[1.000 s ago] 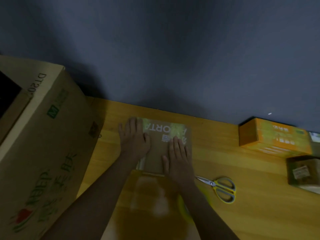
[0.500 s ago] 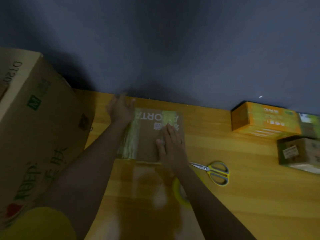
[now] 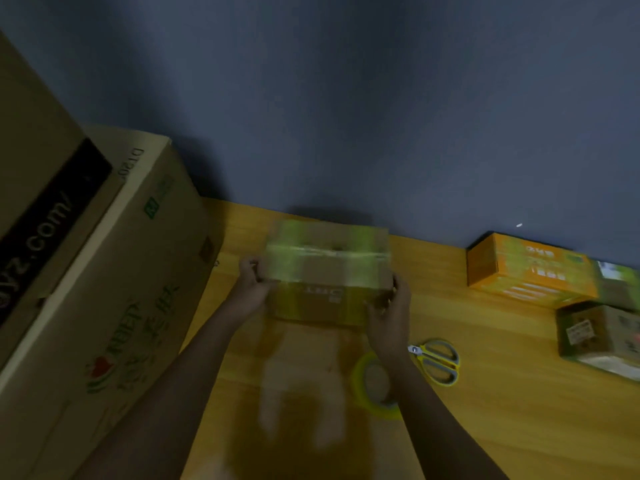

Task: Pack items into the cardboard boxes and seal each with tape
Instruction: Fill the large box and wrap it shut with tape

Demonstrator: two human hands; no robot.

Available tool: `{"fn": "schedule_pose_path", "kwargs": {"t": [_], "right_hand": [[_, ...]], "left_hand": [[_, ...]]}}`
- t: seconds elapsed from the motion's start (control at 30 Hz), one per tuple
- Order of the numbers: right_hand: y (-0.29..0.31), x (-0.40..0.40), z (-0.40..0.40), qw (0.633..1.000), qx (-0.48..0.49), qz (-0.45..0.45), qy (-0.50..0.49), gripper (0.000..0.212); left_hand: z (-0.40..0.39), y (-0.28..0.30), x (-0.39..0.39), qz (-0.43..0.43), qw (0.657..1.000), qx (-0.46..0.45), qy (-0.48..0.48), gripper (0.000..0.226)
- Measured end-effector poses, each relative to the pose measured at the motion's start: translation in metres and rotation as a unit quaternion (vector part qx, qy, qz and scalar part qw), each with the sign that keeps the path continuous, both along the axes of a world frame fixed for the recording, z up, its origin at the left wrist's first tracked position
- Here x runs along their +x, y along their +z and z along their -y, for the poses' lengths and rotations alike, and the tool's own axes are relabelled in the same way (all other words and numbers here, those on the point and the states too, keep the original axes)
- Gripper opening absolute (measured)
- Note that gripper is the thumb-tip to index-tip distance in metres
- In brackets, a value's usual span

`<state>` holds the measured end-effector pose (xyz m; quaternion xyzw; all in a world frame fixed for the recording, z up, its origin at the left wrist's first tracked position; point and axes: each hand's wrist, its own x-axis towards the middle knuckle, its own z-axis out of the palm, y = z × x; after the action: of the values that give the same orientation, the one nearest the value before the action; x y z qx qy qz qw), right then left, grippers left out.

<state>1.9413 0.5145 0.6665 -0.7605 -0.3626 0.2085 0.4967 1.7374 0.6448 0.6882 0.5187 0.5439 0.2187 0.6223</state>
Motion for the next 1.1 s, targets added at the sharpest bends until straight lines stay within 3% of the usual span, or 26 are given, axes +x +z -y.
{"fn": "schedule_pose_path", "kwargs": {"t": [0.1, 0.17, 0.27, 0.37, 0.43, 0.47, 0.53, 0.63, 0.8, 0.97, 1.1], "right_hand": [[0.005, 0.001, 0.013, 0.998, -0.058, -0.007, 0.032, 0.052], [0.017, 0.009, 0.012, 0.998, -0.052, 0.032, 0.002, 0.051], [0.034, 0.031, -0.013, 0.985, -0.022, 0.144, 0.089, 0.061], [0.037, 0.049, -0.045, 0.918, -0.164, 0.264, 0.244, 0.092], [0.033, 0.053, -0.059, 0.871, -0.243, 0.304, 0.300, 0.102], [0.030, 0.054, -0.063, 0.869, -0.247, 0.301, 0.306, 0.103], [0.024, 0.057, -0.070, 0.883, -0.216, 0.296, 0.293, 0.102], [0.022, 0.066, -0.082, 0.899, -0.208, 0.278, 0.265, 0.093], [0.022, 0.070, -0.106, 0.917, -0.208, 0.241, 0.242, 0.047], [0.021, 0.062, -0.113, 0.941, -0.177, 0.227, 0.180, 0.032], [0.026, 0.052, -0.113, 0.912, -0.226, 0.304, 0.158, 0.034]], "left_hand": [[0.007, 0.004, 0.004, -0.028, 1.000, 0.001, 0.002, 0.032], [0.003, 0.005, 0.011, -0.118, 0.990, 0.078, -0.021, 0.044], [-0.008, 0.013, 0.030, -0.290, 0.910, 0.274, -0.112, 0.059], [-0.029, 0.012, 0.051, -0.377, 0.830, 0.330, -0.244, 0.077], [-0.037, 0.008, 0.058, -0.405, 0.803, 0.351, -0.260, 0.095], [-0.038, 0.006, 0.059, -0.409, 0.798, 0.368, -0.247, 0.104], [-0.041, -0.001, 0.061, -0.423, 0.778, 0.410, -0.218, 0.094], [-0.048, -0.001, 0.066, -0.417, 0.787, 0.411, -0.195, 0.073], [-0.065, 0.002, 0.078, -0.396, 0.819, 0.376, -0.175, 0.048], [-0.075, -0.001, 0.079, -0.364, 0.830, 0.399, -0.141, 0.046], [-0.076, 0.003, 0.067, -0.321, 0.874, 0.345, -0.118, 0.077]]}}
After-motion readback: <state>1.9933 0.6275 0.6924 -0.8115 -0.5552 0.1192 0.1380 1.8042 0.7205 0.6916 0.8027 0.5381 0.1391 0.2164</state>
